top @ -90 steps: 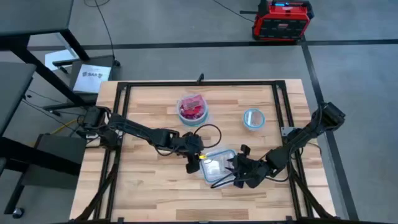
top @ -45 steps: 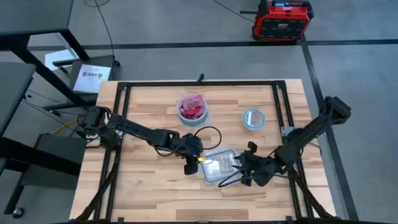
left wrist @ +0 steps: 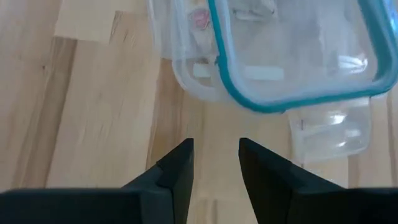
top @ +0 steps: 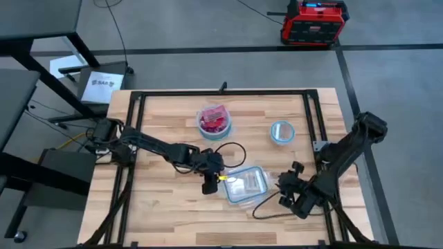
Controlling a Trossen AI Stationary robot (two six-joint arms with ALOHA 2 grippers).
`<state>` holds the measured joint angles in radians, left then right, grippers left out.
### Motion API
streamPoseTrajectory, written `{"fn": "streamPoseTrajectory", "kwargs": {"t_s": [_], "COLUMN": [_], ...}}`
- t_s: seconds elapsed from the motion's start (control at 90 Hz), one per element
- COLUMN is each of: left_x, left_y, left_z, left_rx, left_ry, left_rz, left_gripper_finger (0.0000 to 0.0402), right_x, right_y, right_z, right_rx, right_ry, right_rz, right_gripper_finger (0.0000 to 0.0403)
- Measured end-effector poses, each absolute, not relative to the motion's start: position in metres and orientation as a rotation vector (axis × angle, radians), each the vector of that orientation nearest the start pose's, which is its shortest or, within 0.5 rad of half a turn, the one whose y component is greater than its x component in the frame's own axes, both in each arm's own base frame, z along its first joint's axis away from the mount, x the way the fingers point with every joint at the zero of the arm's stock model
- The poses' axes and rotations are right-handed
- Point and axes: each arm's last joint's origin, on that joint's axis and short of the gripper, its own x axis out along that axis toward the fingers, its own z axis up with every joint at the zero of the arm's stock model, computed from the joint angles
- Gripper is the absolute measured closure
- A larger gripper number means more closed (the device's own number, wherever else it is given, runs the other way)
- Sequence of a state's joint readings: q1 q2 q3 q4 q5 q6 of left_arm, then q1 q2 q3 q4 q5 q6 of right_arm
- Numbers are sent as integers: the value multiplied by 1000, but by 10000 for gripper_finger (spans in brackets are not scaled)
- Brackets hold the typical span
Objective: Sort candy
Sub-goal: Close the rectangular transparent bin
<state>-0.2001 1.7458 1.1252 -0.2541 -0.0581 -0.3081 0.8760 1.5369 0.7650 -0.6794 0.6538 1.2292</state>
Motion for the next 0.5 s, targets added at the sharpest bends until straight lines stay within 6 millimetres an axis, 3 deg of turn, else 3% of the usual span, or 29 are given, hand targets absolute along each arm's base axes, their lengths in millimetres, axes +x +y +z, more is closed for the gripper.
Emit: {"fn": "streamPoseTrajectory", "kwargs": {"t_s": [0.211,0.5], "left_x": [349,335], "left_y": [-84,-127], "left_z": [192,192], "left_rx": [-199,-189], "left_ry": [940,964], "left_rz": [-41,-150], "left_gripper_finger": [287,287], "right_x": [175,181], "right_y": [194,188], "right_z": [112,111], "right_rx": [109,73], "right_ry": [910,828], "right_rz": [-406,-460], "right_gripper_finger": [255,255]}}
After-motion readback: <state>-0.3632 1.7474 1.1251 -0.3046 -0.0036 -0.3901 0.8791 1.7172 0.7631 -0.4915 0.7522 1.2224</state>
